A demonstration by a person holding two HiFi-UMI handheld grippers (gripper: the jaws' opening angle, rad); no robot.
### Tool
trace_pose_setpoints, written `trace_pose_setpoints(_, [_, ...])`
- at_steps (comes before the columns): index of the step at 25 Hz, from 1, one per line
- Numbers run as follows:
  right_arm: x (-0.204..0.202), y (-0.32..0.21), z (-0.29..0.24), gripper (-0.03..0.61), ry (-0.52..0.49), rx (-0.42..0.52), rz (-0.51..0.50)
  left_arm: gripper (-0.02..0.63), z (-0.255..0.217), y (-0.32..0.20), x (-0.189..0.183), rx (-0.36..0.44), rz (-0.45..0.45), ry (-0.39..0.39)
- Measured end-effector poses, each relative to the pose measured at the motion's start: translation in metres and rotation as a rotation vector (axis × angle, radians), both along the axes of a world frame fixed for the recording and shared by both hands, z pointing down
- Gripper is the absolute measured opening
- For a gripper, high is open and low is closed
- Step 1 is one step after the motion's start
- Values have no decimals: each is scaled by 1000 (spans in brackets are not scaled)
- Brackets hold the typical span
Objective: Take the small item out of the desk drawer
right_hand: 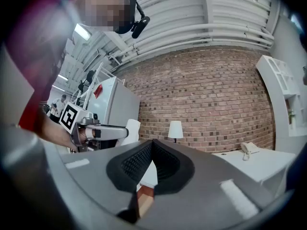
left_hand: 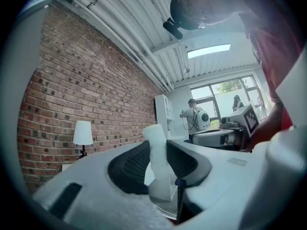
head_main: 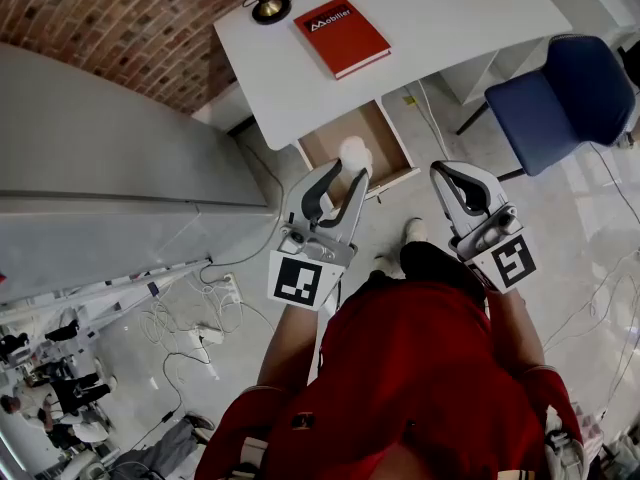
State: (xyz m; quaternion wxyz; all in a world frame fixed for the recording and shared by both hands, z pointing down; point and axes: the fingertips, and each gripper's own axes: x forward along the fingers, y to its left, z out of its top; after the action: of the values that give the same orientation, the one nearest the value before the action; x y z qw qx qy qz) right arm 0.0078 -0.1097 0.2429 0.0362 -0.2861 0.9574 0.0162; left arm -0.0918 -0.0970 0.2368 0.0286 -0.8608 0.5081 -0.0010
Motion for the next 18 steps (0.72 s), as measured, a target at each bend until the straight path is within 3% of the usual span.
trace_pose_setpoints(18, [-4, 4, 3, 11, 25, -3, -5, 118, 0, 5, -9, 6, -1, 0])
